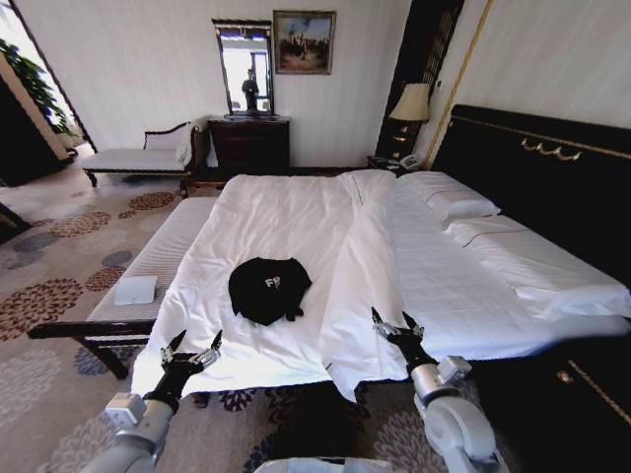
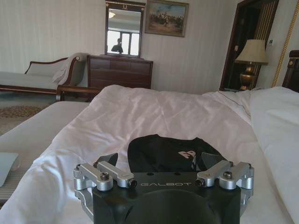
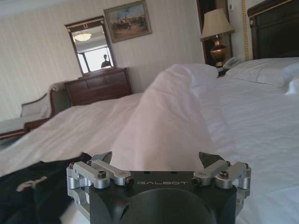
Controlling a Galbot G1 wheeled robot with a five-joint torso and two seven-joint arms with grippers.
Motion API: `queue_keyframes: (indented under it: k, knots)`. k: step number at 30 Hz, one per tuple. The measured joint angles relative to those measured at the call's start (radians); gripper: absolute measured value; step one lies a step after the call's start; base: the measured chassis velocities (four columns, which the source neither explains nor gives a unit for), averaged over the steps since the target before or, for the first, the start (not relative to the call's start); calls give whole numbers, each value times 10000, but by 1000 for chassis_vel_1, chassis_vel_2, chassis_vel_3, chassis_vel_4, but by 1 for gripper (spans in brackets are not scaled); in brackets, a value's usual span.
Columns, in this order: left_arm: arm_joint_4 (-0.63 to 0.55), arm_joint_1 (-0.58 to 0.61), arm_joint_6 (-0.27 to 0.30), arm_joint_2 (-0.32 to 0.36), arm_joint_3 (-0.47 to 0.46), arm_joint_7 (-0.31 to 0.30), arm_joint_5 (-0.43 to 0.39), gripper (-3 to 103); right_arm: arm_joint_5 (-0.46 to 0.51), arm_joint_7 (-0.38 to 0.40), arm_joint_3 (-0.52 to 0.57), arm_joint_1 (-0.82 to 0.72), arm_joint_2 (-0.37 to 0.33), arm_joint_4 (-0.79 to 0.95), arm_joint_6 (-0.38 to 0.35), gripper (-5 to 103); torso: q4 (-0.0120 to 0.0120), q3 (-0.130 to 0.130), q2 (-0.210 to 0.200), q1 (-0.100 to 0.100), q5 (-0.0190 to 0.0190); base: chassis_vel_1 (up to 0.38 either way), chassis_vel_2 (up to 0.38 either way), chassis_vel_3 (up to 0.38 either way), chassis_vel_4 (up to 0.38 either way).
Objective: Fold the clothes on the bed.
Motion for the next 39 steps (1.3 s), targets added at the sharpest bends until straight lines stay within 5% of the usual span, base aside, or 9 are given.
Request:
queue_keyframes:
  k: [11, 20, 22, 26, 28, 29, 33, 36, 39]
  knots:
    - [-51, -149, 121, 4, 126, -99, 77, 100, -585, 392, 8, 421, -37, -846, -33, 101, -2, -1, 0, 0, -6, 0, 0, 0, 0]
    - [-65, -134, 130, -78, 102, -110, 77, 100, -339, 409, -208, 620, -8, -968, -126, 65, -2, -1, 0, 0, -3, 0, 0, 0, 0]
    - [-60, -129, 130, -79, 102, -110, 77, 100, -339, 411, -214, 621, -8, -969, -127, 65, -2, -1, -1, 0, -3, 0, 0, 0, 0]
    - [-34, -148, 129, -71, 93, -112, 71, 100, -366, 417, -237, 620, 2, -969, -132, 44, -2, -2, 0, 0, -4, 0, 0, 0, 0]
    - [-34, -163, 129, -67, 94, -119, 67, 100, -378, 417, -239, 611, 8, -969, -133, 44, -2, -2, 0, 0, -4, 0, 0, 0, 0]
    - [-34, -188, 129, -65, 102, -134, 65, 100, -407, 417, -241, 593, 14, -969, -133, 33, -2, -1, 0, 0, -3, 0, 0, 0, 0]
    - [-30, -209, 129, -65, 121, -146, 65, 100, -457, 414, -239, 566, 18, -965, -133, 27, -2, -1, 0, 0, -4, 0, 0, 0, 0]
    - [-23, -228, 130, -68, 136, -155, 65, 100, -479, 410, -199, 526, 21, -904, -132, 5, -2, -1, 0, -1, -3, 0, 0, 0, 0]
    - [-11, -232, 130, -77, 137, -157, 63, 100, -470, 414, -147, 519, 19, -853, -132, 2, -1, -2, 0, 0, -3, 0, 0, 0, 0]
